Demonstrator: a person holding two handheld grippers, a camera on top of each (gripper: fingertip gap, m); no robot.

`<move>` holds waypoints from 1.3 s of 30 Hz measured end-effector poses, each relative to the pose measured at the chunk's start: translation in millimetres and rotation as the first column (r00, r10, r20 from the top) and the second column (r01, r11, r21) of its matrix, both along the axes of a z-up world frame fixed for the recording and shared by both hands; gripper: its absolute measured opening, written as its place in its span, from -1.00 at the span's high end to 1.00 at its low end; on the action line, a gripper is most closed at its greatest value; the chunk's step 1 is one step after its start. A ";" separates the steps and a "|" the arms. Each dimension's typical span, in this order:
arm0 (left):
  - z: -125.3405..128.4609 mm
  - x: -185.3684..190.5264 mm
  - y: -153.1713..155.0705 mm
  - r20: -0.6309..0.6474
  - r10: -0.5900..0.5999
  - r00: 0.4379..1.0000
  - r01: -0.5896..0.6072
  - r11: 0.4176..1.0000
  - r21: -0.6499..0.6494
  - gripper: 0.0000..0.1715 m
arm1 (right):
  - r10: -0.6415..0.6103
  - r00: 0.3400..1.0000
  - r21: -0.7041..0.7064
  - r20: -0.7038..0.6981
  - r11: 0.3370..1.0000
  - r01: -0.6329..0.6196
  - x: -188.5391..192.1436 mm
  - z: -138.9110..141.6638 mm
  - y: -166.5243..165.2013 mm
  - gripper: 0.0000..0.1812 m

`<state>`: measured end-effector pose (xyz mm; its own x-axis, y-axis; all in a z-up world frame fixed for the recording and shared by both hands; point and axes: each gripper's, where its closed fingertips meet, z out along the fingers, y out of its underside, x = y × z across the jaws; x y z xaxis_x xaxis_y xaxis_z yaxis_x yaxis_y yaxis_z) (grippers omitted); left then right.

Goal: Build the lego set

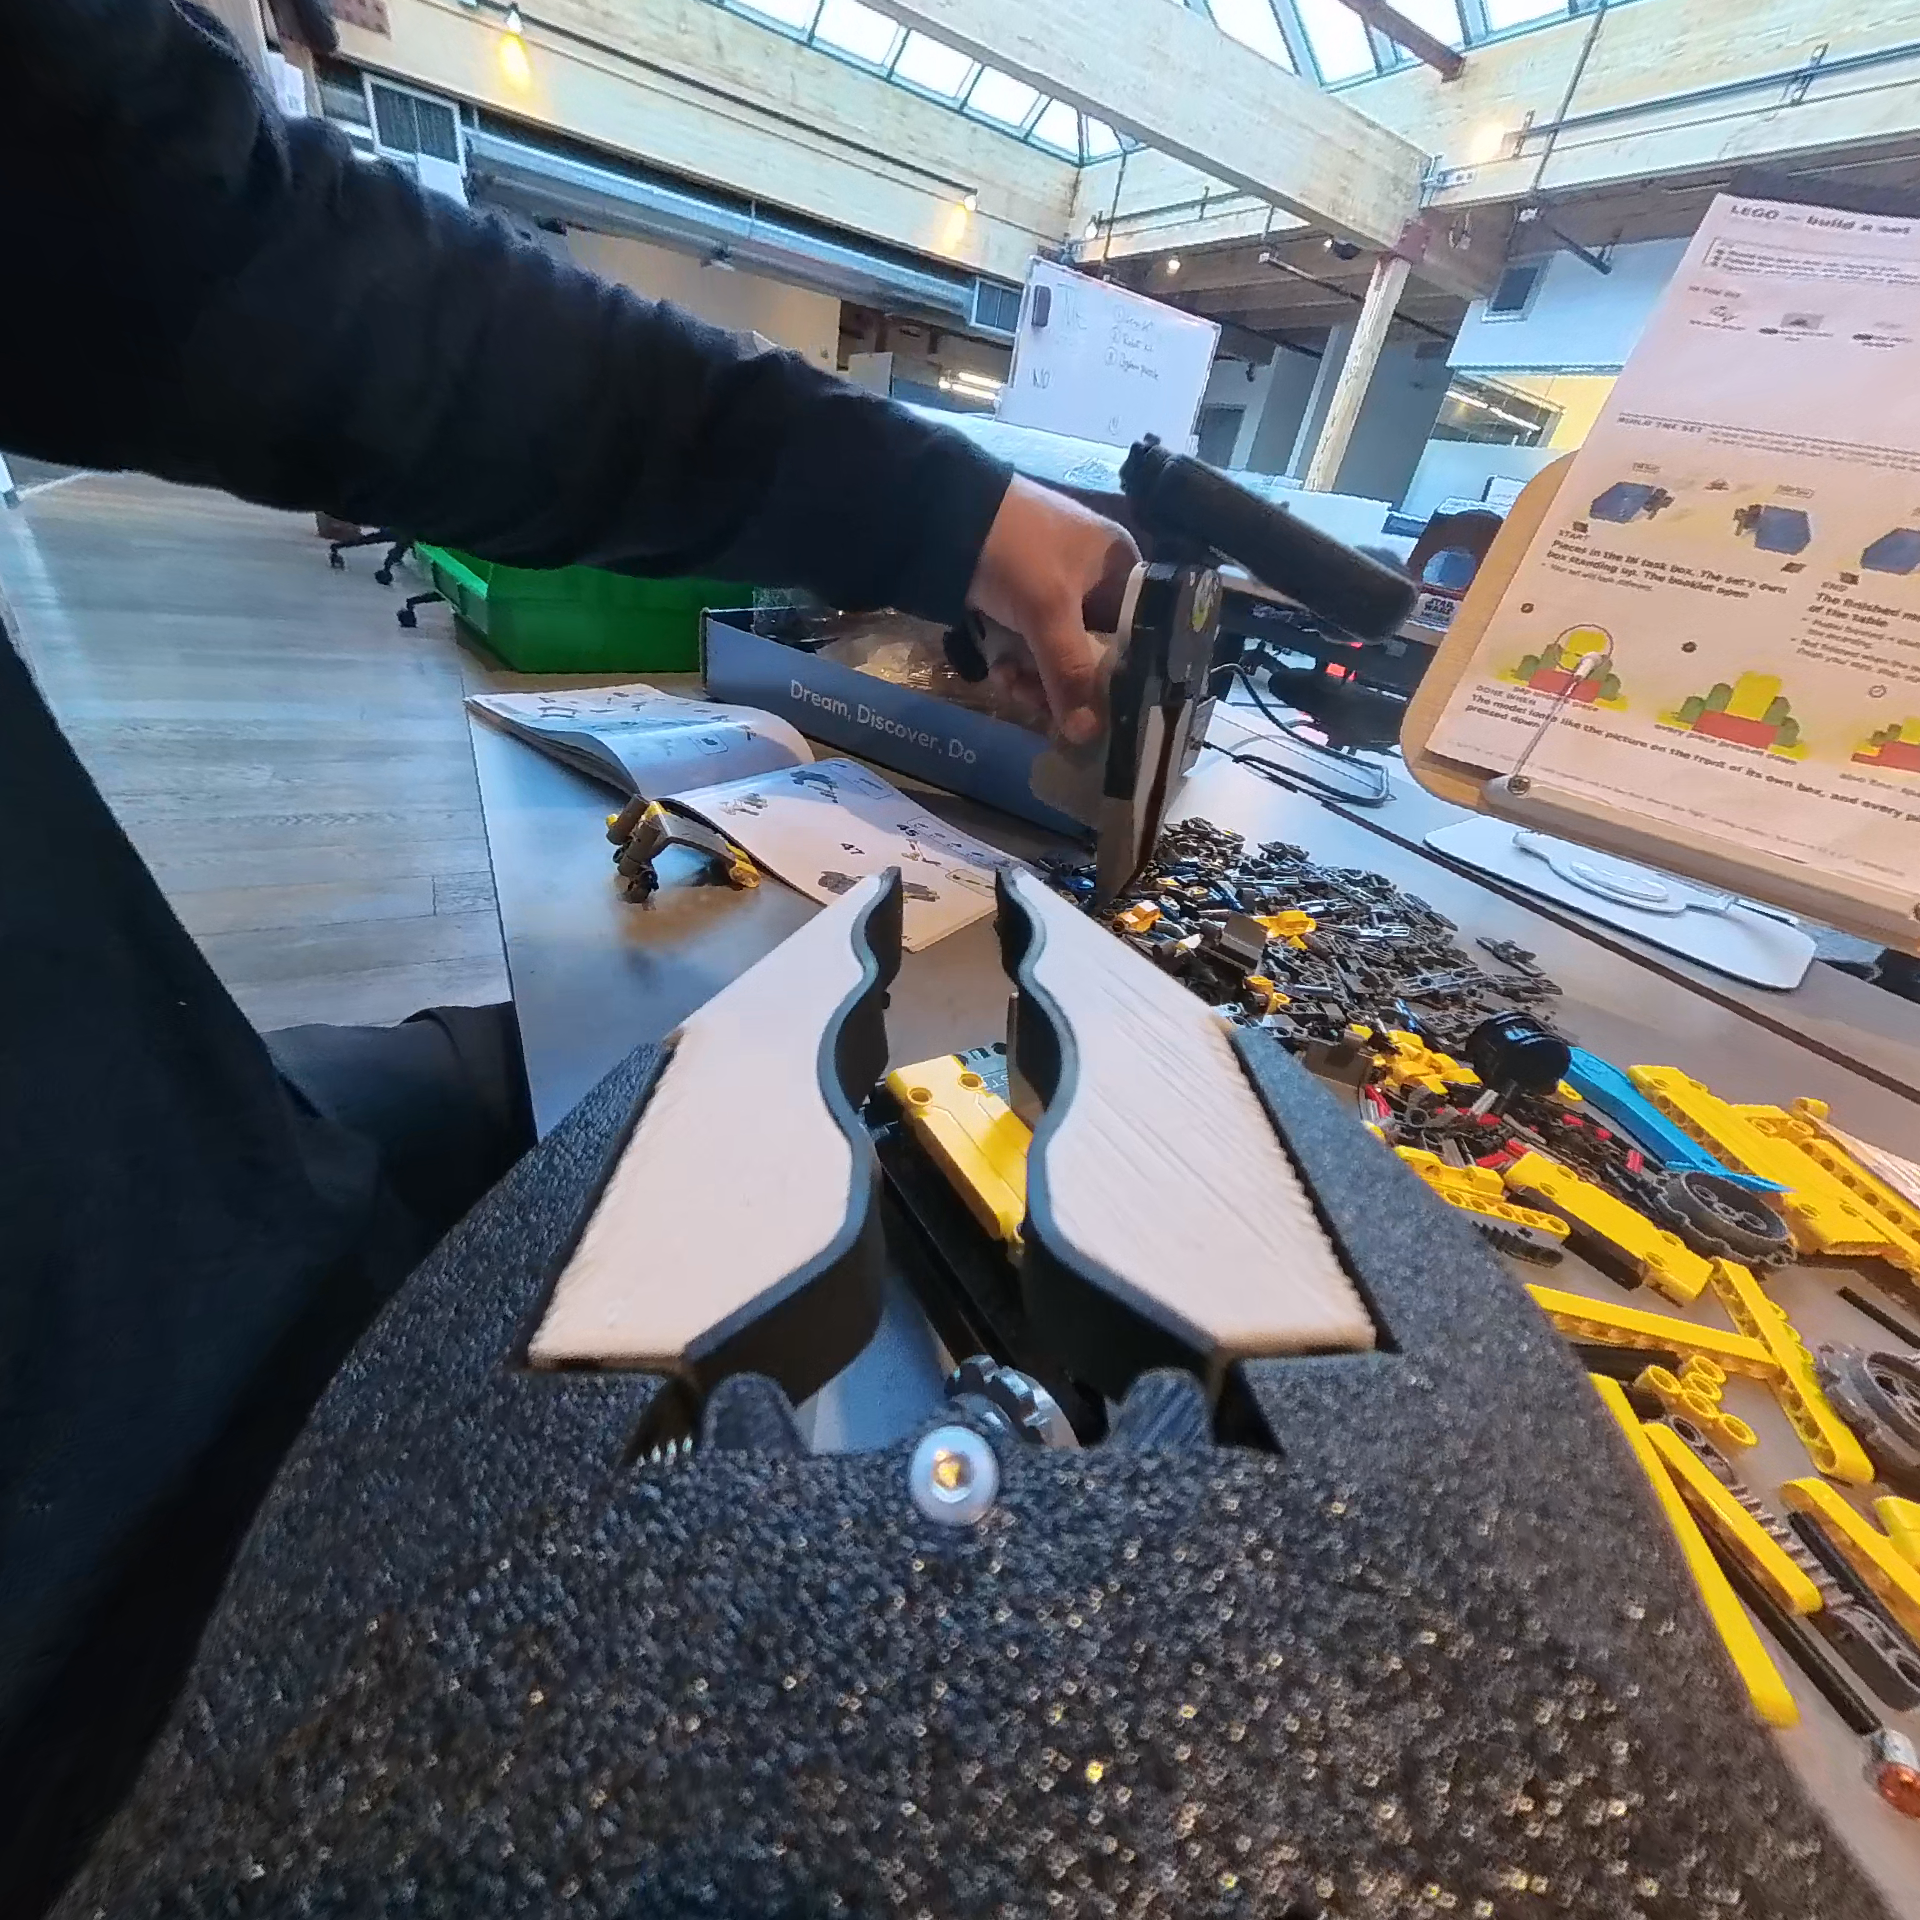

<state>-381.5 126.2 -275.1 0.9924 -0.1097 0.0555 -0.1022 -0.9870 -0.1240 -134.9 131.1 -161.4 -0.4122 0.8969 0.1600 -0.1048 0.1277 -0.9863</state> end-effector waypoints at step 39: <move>-3.8 13.6 1.2 -0.115 -0.012 0.993 0.014 1.000 0.017 0.74 | 0.020 1.000 -0.021 -0.021 1.000 -0.020 4.1 3.7 0.1 0.81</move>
